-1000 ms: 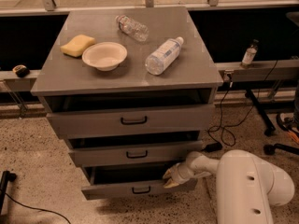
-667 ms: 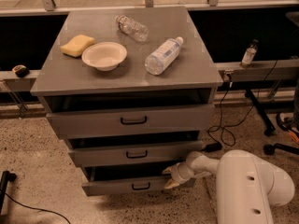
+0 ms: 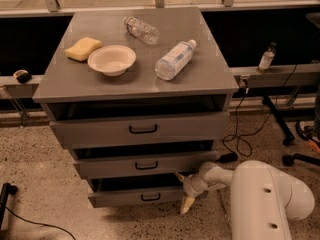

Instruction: Open bottom drawer

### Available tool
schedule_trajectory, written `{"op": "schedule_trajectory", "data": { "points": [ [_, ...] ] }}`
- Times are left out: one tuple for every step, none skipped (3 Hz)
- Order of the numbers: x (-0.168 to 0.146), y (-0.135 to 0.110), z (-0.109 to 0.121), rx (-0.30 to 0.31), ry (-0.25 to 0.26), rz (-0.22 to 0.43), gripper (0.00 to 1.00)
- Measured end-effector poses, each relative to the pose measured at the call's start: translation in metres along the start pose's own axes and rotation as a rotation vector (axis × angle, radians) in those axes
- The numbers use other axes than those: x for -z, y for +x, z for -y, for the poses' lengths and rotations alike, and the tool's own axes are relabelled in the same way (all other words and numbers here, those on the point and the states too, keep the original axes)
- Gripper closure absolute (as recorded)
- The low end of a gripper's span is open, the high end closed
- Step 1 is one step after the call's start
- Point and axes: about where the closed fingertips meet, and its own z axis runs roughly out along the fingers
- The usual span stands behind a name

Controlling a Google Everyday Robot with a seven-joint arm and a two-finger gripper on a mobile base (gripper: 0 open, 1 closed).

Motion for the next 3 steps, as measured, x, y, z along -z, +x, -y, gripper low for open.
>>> {"op": "schedule_trajectory", "data": {
  "points": [
    [-0.003,0.001,-0.010,0.018,-0.076,-0.064,0.07],
    [0.003,0.004,-0.038,0.007,-0.166,-0.117,0.26],
    [0.013,0.000,-0.066,-0.005,-0.227,-0.120,0.50]
  ]
}}
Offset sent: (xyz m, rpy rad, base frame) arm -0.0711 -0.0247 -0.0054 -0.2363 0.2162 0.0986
